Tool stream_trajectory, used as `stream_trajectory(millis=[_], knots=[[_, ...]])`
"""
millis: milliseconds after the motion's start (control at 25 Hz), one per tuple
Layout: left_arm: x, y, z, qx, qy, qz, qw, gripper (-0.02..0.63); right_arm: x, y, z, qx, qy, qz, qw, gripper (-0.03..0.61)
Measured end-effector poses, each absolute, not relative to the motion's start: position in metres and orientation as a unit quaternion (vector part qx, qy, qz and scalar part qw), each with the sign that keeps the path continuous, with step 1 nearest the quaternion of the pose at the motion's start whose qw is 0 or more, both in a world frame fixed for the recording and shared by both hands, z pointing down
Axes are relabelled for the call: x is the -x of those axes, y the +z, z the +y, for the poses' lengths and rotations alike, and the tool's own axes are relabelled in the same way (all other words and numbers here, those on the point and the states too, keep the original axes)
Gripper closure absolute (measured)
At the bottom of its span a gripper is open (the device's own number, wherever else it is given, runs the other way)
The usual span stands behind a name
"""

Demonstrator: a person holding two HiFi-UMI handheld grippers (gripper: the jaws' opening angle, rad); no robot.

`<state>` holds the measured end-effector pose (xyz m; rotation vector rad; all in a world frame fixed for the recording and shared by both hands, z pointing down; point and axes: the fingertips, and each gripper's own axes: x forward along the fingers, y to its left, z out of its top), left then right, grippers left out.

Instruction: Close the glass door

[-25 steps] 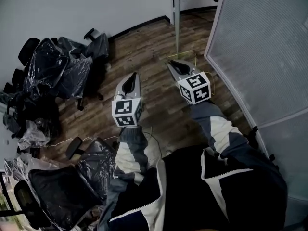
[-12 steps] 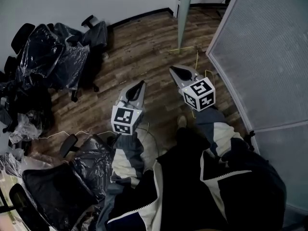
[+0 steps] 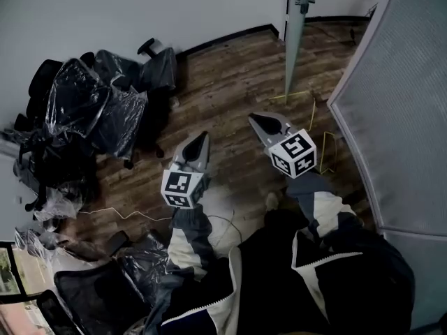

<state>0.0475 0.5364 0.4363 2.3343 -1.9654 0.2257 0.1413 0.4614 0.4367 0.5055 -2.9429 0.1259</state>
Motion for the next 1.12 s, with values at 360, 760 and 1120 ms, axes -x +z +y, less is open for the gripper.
stream_trajectory(millis=[360,760,1120], knots=[[-0.023,0.438,0.412,-0.741,0.083,-0.665,0.052,0.606,-0.126,0.435,0.322,-0.147,0.061,-0.985,0.065,0.575],[0.074,0.439,0.3,-0.75,0.032,-0.659,0.049,0.601,-0.034,0.449,0.223,-0.164,0.039,-0.982,0.081,0.575],[0.164,0.422,0.157,-0.818,0.031,-0.572,0.042,0.601,0.055,0.419,0.103,-0.282,0.029,-0.955,0.085,0.575]])
